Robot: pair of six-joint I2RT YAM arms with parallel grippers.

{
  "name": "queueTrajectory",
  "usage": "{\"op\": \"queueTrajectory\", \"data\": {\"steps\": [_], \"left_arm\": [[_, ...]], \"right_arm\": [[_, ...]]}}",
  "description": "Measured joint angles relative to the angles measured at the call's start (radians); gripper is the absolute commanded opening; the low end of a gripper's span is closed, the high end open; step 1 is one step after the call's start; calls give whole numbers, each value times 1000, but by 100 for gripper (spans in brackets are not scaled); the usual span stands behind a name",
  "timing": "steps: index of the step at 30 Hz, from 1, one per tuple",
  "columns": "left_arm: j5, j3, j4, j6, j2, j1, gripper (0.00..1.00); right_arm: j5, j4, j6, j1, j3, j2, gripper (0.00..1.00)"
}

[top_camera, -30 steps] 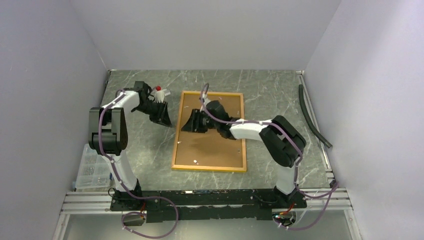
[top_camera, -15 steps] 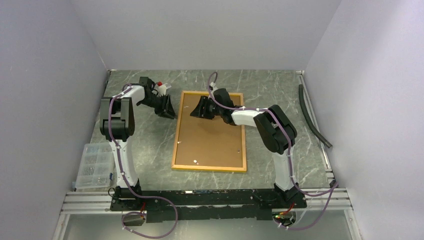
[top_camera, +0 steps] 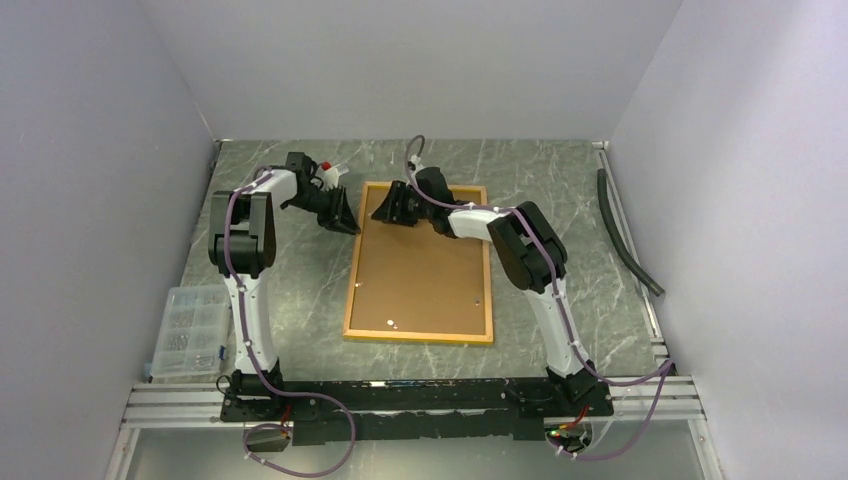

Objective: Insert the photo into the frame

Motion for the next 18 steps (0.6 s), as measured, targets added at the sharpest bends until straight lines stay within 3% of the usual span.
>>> {"op": "queueTrajectory", "data": {"steps": [18], "left_arm": [[24, -11, 14, -5, 1, 6, 13]], "right_arm": [[-8, -5, 41, 0, 136, 97, 43]]}}
